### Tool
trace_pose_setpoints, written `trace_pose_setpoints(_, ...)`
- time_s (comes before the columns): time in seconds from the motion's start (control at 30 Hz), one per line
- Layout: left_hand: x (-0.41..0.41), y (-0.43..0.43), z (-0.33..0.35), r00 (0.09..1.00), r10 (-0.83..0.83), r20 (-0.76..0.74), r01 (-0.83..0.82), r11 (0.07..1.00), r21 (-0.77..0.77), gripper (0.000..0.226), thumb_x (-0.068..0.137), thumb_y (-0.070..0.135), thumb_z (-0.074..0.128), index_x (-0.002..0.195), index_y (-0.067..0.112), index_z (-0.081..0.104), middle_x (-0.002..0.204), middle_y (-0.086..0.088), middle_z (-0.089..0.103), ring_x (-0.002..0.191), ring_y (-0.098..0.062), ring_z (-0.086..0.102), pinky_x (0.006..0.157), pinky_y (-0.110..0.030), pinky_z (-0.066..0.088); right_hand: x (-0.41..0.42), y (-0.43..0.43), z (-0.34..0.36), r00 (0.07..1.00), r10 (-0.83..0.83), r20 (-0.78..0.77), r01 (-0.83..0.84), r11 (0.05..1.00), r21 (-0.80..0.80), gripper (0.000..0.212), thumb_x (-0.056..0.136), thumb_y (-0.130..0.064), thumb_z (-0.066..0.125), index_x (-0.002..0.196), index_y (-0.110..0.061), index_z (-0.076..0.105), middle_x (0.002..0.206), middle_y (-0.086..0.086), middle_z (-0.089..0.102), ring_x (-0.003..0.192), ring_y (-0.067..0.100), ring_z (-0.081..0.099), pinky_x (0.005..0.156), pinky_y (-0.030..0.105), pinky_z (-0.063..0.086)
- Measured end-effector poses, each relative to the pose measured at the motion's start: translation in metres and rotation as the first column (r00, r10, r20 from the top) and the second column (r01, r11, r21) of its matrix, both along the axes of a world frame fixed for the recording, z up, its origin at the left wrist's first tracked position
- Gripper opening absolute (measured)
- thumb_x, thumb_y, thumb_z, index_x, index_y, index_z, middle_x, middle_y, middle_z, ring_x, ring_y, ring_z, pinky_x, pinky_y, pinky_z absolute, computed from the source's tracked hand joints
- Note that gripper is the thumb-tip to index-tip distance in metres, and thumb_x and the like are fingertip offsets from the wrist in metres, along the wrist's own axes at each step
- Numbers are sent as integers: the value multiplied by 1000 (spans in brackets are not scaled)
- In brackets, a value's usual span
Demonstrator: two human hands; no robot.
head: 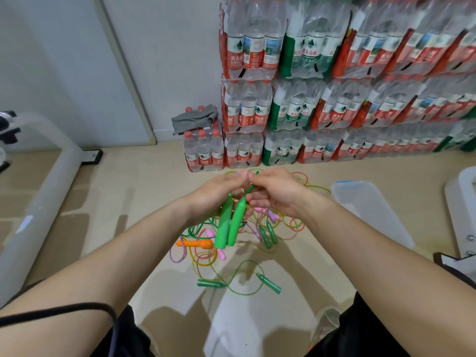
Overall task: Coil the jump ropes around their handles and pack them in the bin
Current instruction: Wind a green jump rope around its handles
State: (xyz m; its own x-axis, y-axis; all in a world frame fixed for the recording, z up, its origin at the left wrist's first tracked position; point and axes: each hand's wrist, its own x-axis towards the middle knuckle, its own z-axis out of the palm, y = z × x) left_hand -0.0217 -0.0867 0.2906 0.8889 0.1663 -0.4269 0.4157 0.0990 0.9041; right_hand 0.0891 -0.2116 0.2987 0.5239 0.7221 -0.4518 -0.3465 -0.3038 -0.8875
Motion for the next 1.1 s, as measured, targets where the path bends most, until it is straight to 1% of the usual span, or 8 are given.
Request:
trace_pose_setpoints(0.13, -12, -5, 6, 997, -69, 41, 57, 966, 254, 28, 97, 9, 63, 123, 4, 53, 89, -12, 69, 70, -23, 67, 65, -34, 59, -7, -10, 8, 999, 49, 15, -49, 999, -21, 16, 98, -9, 64, 98, 8, 63, 75, 13, 71, 63, 17, 71, 57, 23, 58)
trace_pose_setpoints(0.23, -22, -10, 15, 976, -219, -3, 208, 923, 325, 26, 99, 5, 58, 124, 1, 51, 85, -10, 70, 64, -19, 62, 60, -29, 57, -6, -30, 10, 788, 221, 575, -10, 938, -348, 40, 89, -40, 73, 107, -5, 67, 85, 0, 67, 71, 15, 65, 66, 30, 52)
trace_pose_setpoints(0.3, -30, -15, 23, 946, -322, -20, 314, 906, 283, 28, 99, 5, 58, 126, 2, 49, 84, -8, 70, 65, -20, 61, 61, -28, 55, -11, -41, 17, 639, 261, 723, -29, 948, -317, 37, 90, -40, 69, 124, -25, 64, 114, -9, 61, 97, 9, 60, 83, 28, 46)
trace_pose_setpoints(0.43, -39, -28, 35, 896, -443, 34, 428, 881, 203, 34, 99, 2, 57, 132, 2, 49, 82, -8, 68, 64, -18, 59, 63, -27, 53, -28, -43, 12, 877, 291, 382, -295, 954, -48, 32, 100, -14, 50, 128, -22, 62, 112, -6, 66, 86, -6, 62, 75, 11, 44)
trace_pose_setpoints(0.57, -40, -22, 37, 902, -420, 101, 402, 902, 156, 25, 99, 0, 56, 121, -11, 52, 83, -11, 67, 66, -17, 61, 65, -26, 53, -35, -27, -3, 925, 299, 234, -308, 951, 2, 53, 91, -42, 54, 97, 10, 60, 70, 22, 53, 54, 21, 56, 59, 29, 45)
trace_pose_setpoints(0.77, -36, -7, 21, 999, 38, 35, -41, 995, 88, 36, 90, 0, 67, 122, -2, 51, 72, -14, 69, 53, -23, 62, 53, -29, 55, -20, -14, -10, 838, 280, 468, -265, 959, -99, 41, 106, -33, 49, 78, -6, 62, 54, -8, 45, 52, 10, 35, 54, 29, 26)
trace_pose_setpoints(0.93, -28, -5, 4, 999, 3, -44, 4, 985, 171, 11, 93, 4, 66, 98, -4, 62, 76, -14, 71, 69, -27, 61, 64, -32, 55, -4, -6, -17, 830, 198, 522, -174, 980, -94, 16, 90, -26, 75, 84, -13, 68, 62, -3, 58, 49, 0, 49, 54, 22, 37)
trace_pose_setpoints(1.1, -20, -9, 8, 1000, -3, 0, 3, 1000, 20, 28, 105, 11, 45, 100, -10, 63, 72, -8, 66, 61, -17, 62, 59, -22, 53, 7, -4, -18, 822, 87, 563, -112, 994, 10, 12, 85, -14, 80, 82, -10, 69, 69, 3, 65, 60, 4, 57, 58, 15, 44)
